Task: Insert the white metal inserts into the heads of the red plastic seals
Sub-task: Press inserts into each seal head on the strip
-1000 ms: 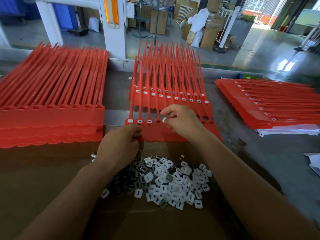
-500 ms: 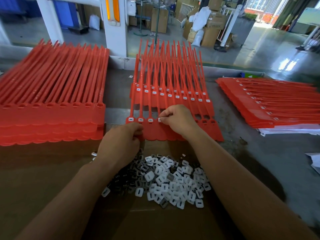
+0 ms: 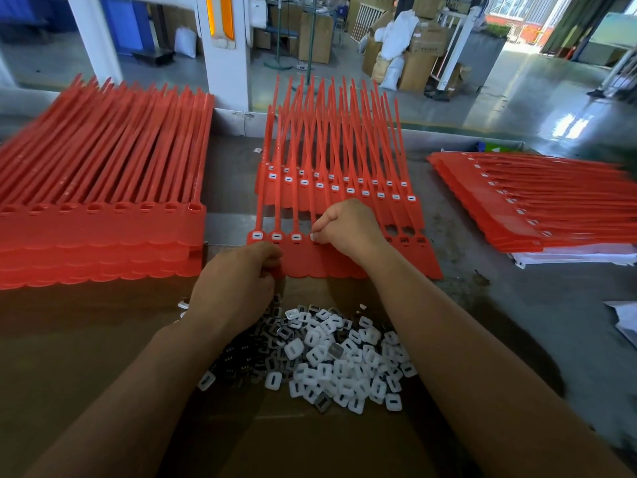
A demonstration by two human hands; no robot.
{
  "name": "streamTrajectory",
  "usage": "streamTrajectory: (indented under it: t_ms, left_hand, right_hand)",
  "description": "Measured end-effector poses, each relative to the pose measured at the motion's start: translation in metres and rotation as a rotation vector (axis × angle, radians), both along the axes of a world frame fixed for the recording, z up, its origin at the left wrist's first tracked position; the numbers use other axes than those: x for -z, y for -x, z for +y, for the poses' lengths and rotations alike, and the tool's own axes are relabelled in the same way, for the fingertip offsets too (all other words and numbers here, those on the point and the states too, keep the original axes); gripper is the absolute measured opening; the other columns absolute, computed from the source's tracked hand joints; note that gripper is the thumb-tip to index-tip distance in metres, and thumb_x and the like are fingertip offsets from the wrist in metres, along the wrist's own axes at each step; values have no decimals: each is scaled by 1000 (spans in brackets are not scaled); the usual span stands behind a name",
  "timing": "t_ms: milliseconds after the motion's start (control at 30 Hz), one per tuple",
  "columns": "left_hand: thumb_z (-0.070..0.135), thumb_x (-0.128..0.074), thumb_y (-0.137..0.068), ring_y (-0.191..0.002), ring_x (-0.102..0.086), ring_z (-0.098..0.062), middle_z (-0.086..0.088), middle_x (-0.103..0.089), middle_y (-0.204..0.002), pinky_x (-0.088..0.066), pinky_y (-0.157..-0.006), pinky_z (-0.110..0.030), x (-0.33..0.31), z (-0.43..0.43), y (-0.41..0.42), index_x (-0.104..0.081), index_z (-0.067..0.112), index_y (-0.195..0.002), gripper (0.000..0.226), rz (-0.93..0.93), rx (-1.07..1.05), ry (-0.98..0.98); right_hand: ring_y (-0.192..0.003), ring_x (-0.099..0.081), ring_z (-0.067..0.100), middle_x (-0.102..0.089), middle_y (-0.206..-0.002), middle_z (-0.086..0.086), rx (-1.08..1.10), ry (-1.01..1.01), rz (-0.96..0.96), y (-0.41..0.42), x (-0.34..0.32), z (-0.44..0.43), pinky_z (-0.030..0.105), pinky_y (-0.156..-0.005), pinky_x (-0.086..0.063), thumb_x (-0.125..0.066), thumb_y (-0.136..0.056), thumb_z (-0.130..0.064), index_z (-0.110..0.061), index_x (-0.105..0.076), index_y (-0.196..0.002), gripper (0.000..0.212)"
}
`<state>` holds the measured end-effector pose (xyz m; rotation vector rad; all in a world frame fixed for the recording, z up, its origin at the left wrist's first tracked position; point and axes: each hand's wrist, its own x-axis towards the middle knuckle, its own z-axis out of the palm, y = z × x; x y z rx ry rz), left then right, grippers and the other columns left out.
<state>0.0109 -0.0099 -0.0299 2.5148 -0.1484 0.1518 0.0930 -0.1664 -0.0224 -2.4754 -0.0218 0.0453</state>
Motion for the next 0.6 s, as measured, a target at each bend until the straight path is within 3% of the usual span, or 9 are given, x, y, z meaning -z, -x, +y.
streamTrajectory:
  t_ms: [200, 500, 600]
  left_hand:
    - [0, -48, -81, -108, -57, -16, 3, -66, -114, -43, -92, -28, 0, 1, 0, -60, 19, -118, 43, 9, -1, 10]
    - [0, -47, -82, -108, -57, -17, 3, -65, -115, -44, -92, -30, 0, 1, 0, -59, 19, -118, 43, 17, -1, 4]
    - [0, -48, -82, -107, -57, -18, 2, -65, -115, -44, -92, -31, 0, 1, 0, -59, 19, -118, 42, 23, 0, 1]
  right_hand:
    - [-95, -63, 21, -70, -98, 9, 49, 7, 123, -10, -8, 2, 38, -90, -50, -75, -70, -11, -3, -72, -93, 24]
    - [-101, -61, 22, -68, -103, 4, 148, -21, 206, -22, -3, 3, 38, -91, -49, -81, -63, -17, -13, -71, -98, 37]
    - [-97, -62, 19, -69, -100, 2, 127, -9, 196, -23, -1, 3, 36, -89, -50, -81, -65, -19, -15, -73, -95, 31]
